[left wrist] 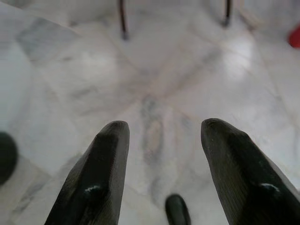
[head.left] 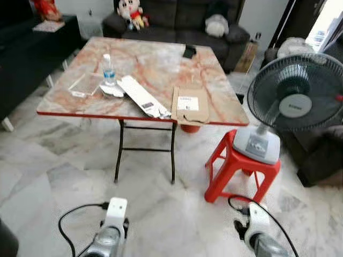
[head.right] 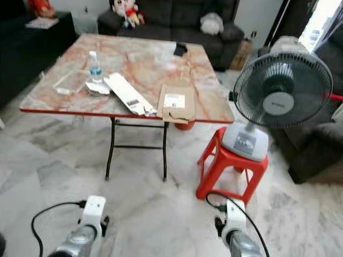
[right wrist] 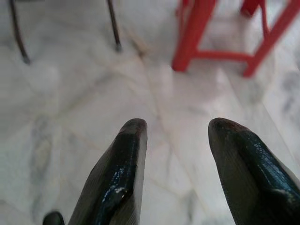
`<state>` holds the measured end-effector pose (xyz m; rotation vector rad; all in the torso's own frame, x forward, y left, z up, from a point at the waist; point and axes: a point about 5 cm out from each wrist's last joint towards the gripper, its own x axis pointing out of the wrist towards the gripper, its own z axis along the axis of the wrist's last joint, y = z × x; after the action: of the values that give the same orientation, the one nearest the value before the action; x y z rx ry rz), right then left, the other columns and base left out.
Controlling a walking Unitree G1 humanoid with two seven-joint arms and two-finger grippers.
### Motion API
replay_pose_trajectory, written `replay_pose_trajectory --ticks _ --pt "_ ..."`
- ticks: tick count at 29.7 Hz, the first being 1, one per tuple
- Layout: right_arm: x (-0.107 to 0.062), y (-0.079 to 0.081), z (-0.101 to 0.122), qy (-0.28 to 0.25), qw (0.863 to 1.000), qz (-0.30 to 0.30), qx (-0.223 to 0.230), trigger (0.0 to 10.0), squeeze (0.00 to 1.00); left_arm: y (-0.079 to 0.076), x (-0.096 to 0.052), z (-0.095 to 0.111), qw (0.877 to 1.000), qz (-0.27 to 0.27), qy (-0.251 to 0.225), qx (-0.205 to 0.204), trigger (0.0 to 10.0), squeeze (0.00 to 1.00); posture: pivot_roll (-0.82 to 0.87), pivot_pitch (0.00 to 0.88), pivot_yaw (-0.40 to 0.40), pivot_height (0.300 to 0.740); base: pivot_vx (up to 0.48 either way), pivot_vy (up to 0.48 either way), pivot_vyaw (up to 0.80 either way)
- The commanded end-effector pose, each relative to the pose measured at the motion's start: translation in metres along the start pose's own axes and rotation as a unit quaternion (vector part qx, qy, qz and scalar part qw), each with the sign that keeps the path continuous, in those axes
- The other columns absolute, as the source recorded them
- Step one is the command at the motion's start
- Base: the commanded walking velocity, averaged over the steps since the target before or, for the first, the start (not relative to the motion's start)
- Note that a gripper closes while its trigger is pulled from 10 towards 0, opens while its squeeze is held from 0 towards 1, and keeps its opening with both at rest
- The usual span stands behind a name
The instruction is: Picking trash to rubbish bin
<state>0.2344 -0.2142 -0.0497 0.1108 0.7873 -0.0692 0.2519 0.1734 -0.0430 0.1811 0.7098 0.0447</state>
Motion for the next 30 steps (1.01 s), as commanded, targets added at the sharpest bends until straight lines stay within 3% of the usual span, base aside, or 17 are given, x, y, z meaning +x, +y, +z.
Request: replay_pose_trajectory --ticks 1,3,7,11,14,15,16,17,20,25,30 --pt "0.003 -0.001 0.030 -0.053 0.999 0.006 0.002 10.0 0.00 0.001 0.004 0.027 0.998 0.010 -0.052 -0.016 10.0 0.00 0.00 0.003 -0.092 0.740 0.000 0.000 0.00" --pt "0.004 0.003 0.052 -0.090 0.996 0.016 0.003 10.0 0.00 0.004 0.005 0.048 0.995 0.019 -0.096 -0.023 10.0 0.00 0.00 0.002 -0.081 0.740 0.000 0.000 0.00" --pt "0.006 0.012 0.075 -0.132 0.990 0.033 0.019 10.0 0.00 0.007 0.006 0.069 0.990 0.022 -0.139 -0.030 10.0 0.00 0.00 0.000 -0.059 0.740 0.000 0.000 0.00" --pt "0.003 0.038 0.124 -0.221 0.972 0.075 0.037 10.0 0.00 0.010 0.002 0.110 0.974 0.025 -0.223 -0.039 10.0 0.00 -0.01 0.000 -0.033 0.740 0.000 0.000 0.00" --pt "0.000 0.050 0.141 -0.255 0.962 0.095 0.035 10.0 0.00 0.010 -0.001 0.126 0.964 0.026 -0.262 -0.041 10.0 0.00 -0.01 0.000 -0.028 0.740 0.000 0.000 0.00" --pt "-0.004 0.058 0.154 -0.281 0.953 0.108 0.032 10.0 0.00 0.009 -0.005 0.140 0.955 0.026 -0.294 -0.036 10.0 0.00 -0.01 0.000 -0.023 0.740 0.000 0.000 0.00" --pt "-0.004 0.058 0.154 -0.281 0.953 0.108 0.032 10.0 0.00 0.009 -0.005 0.140 0.955 0.026 -0.294 -0.036 10.0 0.00 -0.01 0.000 -0.023 0.740 0.000 0.000 0.00" --pt "-0.009 0.067 0.170 -0.312 0.942 0.122 0.034 10.0 0.00 0.009 -0.010 0.156 0.942 0.024 -0.332 -0.037 10.0 0.00 0.00 0.000 -0.014 0.740 0.000 0.000 0.00" --pt "-0.020 0.082 0.197 -0.367 0.919 0.138 0.026 10.0 0.00 0.007 -0.021 0.181 0.920 0.013 -0.389 -0.047 10.0 0.00 0.00 0.000 -0.006 0.740 0.000 0.000 0.00" --pt "-0.030 0.103 0.214 -0.400 0.902 0.161 0.008 10.0 0.00 0.004 -0.031 0.204 0.901 0.007 -0.431 -0.051 10.0 0.00 0.00 0.000 0.004 0.740 0.000 0.000 0.00" --pt "-0.037 0.116 0.222 -0.421 0.888 0.182 0.005 10.0 0.00 0.000 -0.036 0.215 0.891 0.008 -0.451 -0.051 10.0 0.00 0.00 0.000 0.001 0.740 0.144 0.000 0.00"
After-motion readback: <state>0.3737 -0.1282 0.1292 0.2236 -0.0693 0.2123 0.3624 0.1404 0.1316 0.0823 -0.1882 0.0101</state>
